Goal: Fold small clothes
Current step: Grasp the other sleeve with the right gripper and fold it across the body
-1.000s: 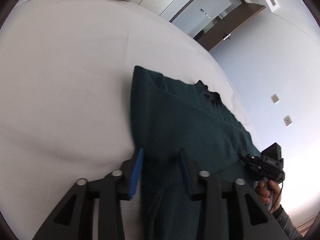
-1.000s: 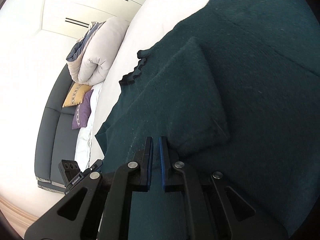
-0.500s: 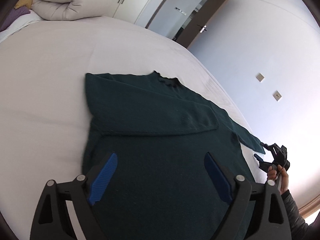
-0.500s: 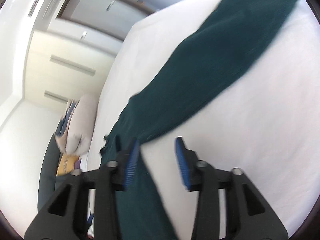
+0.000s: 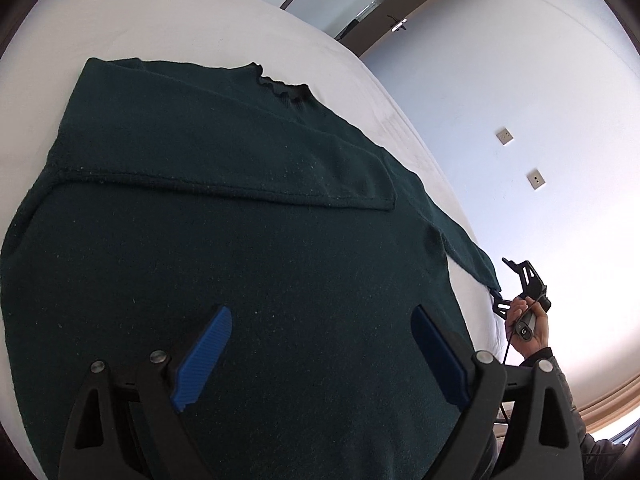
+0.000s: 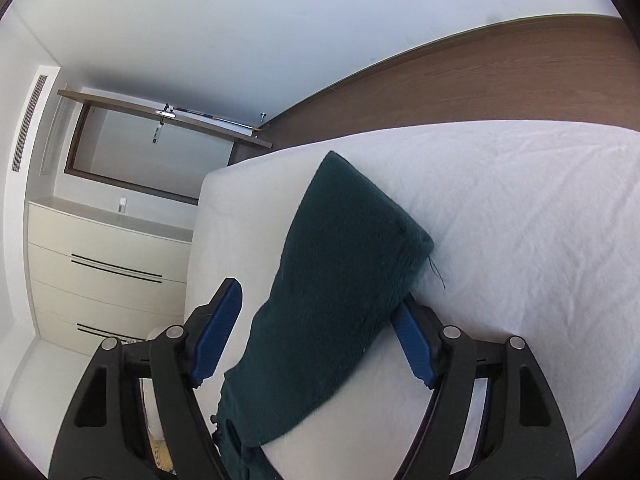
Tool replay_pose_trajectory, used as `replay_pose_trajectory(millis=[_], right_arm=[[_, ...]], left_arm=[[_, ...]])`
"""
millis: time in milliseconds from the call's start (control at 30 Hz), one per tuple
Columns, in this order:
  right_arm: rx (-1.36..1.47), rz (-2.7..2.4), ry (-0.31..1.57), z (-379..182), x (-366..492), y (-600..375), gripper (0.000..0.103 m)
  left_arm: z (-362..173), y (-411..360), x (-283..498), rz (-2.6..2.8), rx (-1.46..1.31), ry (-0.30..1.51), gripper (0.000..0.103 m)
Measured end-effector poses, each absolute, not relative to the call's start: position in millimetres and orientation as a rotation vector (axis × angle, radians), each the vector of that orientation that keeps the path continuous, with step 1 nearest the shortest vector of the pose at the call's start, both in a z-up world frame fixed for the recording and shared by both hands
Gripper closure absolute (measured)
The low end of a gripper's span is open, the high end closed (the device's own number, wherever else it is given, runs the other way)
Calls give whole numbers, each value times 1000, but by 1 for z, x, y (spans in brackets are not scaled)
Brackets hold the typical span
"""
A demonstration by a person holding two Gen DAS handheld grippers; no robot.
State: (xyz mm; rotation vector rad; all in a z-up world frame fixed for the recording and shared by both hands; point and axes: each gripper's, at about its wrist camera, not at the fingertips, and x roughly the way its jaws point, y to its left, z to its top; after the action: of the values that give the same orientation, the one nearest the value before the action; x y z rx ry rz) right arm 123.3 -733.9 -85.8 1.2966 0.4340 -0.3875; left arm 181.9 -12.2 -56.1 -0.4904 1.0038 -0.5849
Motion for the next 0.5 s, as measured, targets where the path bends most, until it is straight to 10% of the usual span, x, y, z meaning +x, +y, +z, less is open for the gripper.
replay_pose_trajectory(millis=[200, 500], right_arm=[[1301, -403, 471, -93, 147, -732, 90], [737, -199, 586, 19, 237, -568, 95]], left_arm=[[-57, -2, 189, -587, -557, 1008, 10], [-43, -11, 213, -618, -642, 960, 10]])
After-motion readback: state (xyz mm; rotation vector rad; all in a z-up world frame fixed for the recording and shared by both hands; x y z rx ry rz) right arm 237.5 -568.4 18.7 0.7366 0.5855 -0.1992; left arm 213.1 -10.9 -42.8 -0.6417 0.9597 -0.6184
